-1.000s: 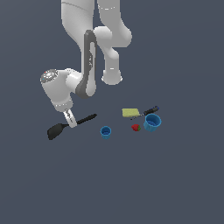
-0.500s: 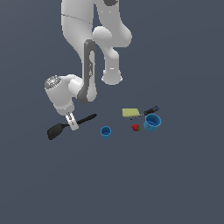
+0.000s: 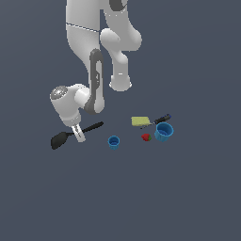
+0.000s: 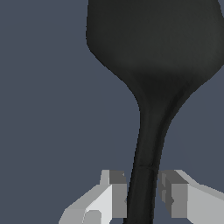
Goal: Pick up a designated object from a clutter of objects.
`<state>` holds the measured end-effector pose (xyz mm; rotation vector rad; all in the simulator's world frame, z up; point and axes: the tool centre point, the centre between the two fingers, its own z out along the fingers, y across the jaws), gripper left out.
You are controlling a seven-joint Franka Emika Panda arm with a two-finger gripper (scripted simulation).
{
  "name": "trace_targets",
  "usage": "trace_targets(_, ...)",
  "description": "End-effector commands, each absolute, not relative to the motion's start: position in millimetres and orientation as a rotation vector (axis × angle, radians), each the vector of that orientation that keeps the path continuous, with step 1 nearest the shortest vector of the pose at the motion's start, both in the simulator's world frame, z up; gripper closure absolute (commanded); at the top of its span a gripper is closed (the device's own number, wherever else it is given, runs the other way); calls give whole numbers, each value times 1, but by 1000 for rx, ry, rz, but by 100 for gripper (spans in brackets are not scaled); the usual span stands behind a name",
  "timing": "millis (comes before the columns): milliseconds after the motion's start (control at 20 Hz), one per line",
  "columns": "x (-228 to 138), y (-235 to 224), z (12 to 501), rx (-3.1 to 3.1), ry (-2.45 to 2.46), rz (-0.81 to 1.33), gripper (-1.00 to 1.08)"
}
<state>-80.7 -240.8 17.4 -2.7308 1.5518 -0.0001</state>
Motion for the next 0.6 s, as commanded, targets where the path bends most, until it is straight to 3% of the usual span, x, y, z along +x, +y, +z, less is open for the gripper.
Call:
trace_targets(0,-81,-241,17,-2730,1553,0,108)
trace_targets(550,-81,-240,21,-2731,1551,-1,108)
